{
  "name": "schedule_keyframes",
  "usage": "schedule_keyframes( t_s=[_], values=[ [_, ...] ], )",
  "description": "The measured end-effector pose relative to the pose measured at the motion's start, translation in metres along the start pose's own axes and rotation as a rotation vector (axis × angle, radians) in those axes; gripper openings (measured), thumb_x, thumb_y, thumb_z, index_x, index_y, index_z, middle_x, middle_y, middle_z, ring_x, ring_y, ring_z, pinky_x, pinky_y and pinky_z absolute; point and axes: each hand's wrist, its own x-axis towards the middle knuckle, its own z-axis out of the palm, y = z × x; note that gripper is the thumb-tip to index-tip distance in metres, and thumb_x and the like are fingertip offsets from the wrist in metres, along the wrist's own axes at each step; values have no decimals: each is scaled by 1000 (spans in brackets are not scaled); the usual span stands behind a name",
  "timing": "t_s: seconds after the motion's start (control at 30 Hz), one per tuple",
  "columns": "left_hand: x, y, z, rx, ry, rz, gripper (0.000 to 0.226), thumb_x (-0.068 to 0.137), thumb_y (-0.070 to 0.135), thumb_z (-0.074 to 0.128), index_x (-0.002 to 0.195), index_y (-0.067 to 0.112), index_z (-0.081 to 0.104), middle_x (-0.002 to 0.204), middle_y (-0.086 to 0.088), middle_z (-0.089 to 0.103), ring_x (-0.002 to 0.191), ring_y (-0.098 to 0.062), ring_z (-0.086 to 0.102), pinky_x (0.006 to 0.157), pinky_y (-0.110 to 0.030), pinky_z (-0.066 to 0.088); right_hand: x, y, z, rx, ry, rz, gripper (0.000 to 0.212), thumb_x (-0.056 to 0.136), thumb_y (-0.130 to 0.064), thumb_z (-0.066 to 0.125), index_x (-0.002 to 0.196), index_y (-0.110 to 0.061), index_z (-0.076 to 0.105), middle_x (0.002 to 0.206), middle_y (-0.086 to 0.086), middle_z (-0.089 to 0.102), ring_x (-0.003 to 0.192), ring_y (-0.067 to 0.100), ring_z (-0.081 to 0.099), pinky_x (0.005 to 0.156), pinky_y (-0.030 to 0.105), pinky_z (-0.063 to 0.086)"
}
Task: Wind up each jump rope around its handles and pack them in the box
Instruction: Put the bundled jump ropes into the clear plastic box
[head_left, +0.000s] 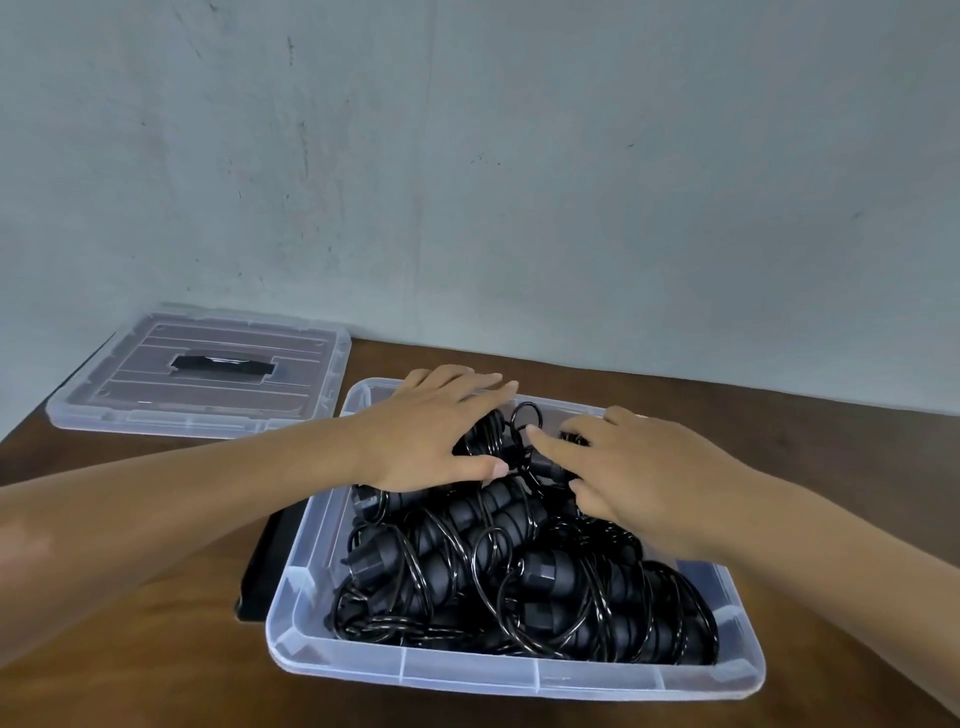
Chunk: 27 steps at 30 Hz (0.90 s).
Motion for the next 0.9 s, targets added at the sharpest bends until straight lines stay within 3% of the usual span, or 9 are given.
schedule_keyframes(
  t_s=[0.1, 0.17, 0.23, 0.3, 0.4, 0.5, 0.63, 0.8, 0.9],
  values=[
    [1, 0, 0, -26, -16, 24, 76, 101, 69, 39, 161, 53, -5, 174, 9, 3, 157, -16, 1, 125, -43, 4, 2, 8, -1, 263, -3, 35, 62, 109, -34, 37, 160, -28, 1, 108, -16, 50, 87, 5, 46, 72, 26, 39],
    [3, -1, -1, -19, -20, 34, 72, 102, 68, 39, 160, 54, 0, 174, 8, 3, 157, -17, 1, 126, -45, 6, 2, 15, -1, 467, -28, 64, 53, 109, -36, 36, 156, -30, 11, 93, -17, 47, 77, 7, 52, 69, 19, 42],
    [4, -2, 0, -8, -20, 40, 70, 102, 68, 39, 161, 54, 3, 174, 8, 3, 157, -18, 1, 127, -47, 7, 2, 24, 2, 620, -37, 77, 41, 108, -41, 36, 147, -36, 24, 100, -19, 51, 87, 14, 61, 81, 25, 49],
    [5, -2, 0, -3, -25, 43, 68, 101, 69, 37, 160, 57, 4, 174, 8, 3, 156, -18, 1, 128, -47, 8, 4, 32, 7, 755, -12, 95, 29, 107, -41, 39, 136, -42, 35, 114, -8, 61, 104, 25, 62, 94, 41, 51],
    [5, -1, -2, 19, -34, 52, 63, 102, 69, 34, 153, 65, -2, 174, 8, 3, 156, -16, 2, 126, -45, 8, 10, 40, 13, 910, 61, 98, 22, 107, -32, 45, 129, -38, 48, 122, -23, 63, 111, 7, 61, 102, 37, 46],
    [5, 0, -2, 33, -38, 52, 61, 101, 69, 31, 152, 65, -3, 174, 5, 5, 156, -19, 6, 126, -46, 10, 13, 39, 20, 980, 127, 113, 22, 107, -25, 49, 126, -35, 54, 123, -28, 64, 116, -4, 59, 103, 29, 45],
    [5, 0, -1, 45, -35, 51, 68, 93, 78, 16, 157, 62, 0, 172, 5, 10, 153, -20, 14, 125, -46, 14, 12, 37, 30, 1096, 210, 168, 21, 105, -19, 54, 122, -30, 59, 119, -24, 68, 114, -6, 62, 99, 20, 44],
    [6, 2, -3, 33, -57, 31, 76, 87, 83, 14, 159, 59, 3, 168, 8, 15, 149, -18, 21, 123, -41, 16, 5, 32, 39, 1206, 293, 222, 21, 104, -15, 55, 120, -27, 62, 118, -19, 71, 108, 0, 66, 97, 21, 47],
    [5, 3, -5, 47, -62, 23, 85, 83, 87, 17, 160, 51, 19, 168, 8, 17, 145, -18, 26, 122, -41, 19, 5, 30, 41, 1374, 390, 327, 24, 106, -14, 50, 116, -27, 67, 111, -13, 74, 100, 4, 70, 93, 23, 52]
  ],
)
